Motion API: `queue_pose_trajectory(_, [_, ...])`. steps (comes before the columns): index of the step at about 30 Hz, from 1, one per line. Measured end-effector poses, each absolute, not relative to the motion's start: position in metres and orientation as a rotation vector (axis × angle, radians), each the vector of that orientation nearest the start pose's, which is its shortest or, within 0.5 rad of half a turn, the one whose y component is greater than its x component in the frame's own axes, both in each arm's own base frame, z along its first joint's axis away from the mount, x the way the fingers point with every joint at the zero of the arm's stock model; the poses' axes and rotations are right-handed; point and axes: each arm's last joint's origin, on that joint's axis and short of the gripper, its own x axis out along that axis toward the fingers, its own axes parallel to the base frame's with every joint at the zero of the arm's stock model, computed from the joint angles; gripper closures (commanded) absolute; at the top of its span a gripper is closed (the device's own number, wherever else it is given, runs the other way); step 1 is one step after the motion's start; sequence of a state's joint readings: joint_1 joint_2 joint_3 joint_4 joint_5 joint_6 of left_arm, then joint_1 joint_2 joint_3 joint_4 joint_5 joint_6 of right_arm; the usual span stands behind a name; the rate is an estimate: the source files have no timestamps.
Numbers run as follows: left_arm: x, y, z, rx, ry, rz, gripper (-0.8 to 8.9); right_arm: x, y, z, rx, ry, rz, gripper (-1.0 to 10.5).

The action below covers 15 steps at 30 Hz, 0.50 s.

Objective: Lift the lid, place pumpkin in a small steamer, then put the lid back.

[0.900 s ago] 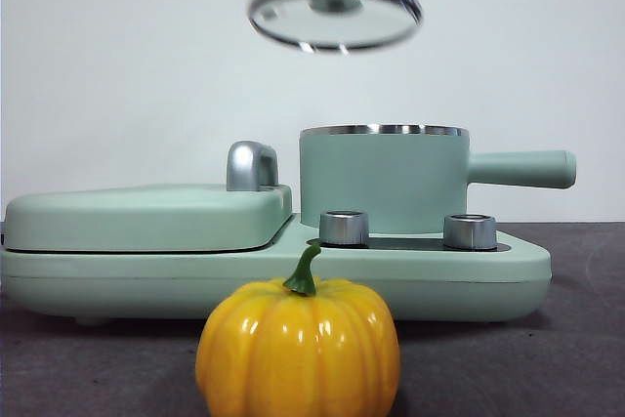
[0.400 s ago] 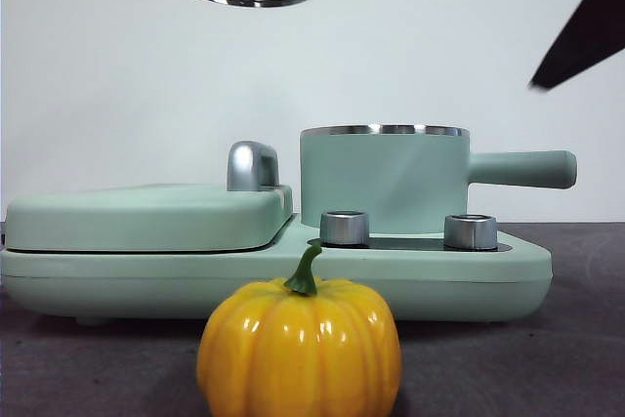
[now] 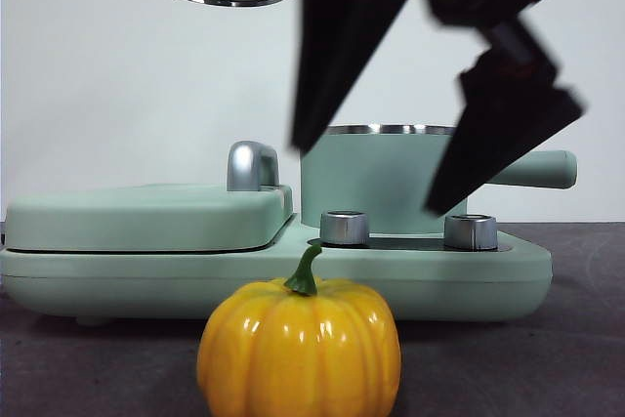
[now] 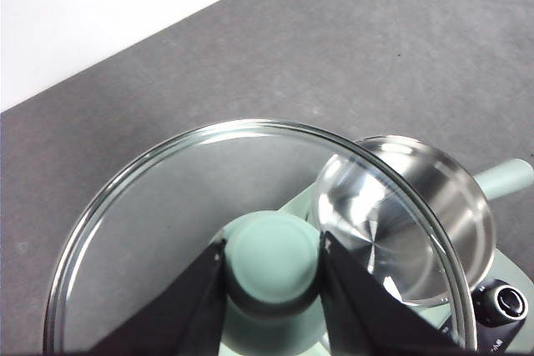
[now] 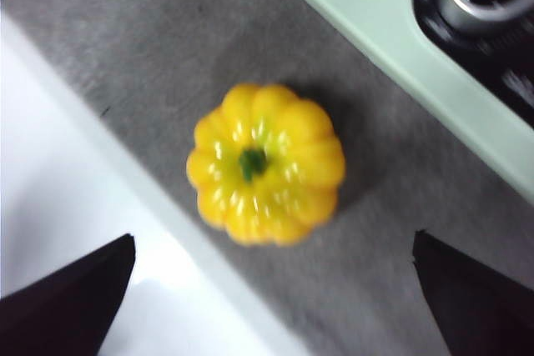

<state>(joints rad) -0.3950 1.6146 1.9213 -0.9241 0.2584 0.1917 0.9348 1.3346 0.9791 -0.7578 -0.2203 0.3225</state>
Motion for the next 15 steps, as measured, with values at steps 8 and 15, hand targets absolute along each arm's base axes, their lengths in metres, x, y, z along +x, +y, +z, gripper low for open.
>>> queue_pose_trajectory(8, [0.299, -0.127, 0.443, 0.217, 0.566, -0.675, 7.95, 0.153, 0.233, 0.208, -0.200, 1.310, 0.805, 3.3])
queue_pose_trajectory(15, [0.300, -0.126, 0.443, 0.215, 0.565, -0.671, 7.95, 0.153, 0.248, 0.191, -0.234, 1.306, 0.805, 3.3])
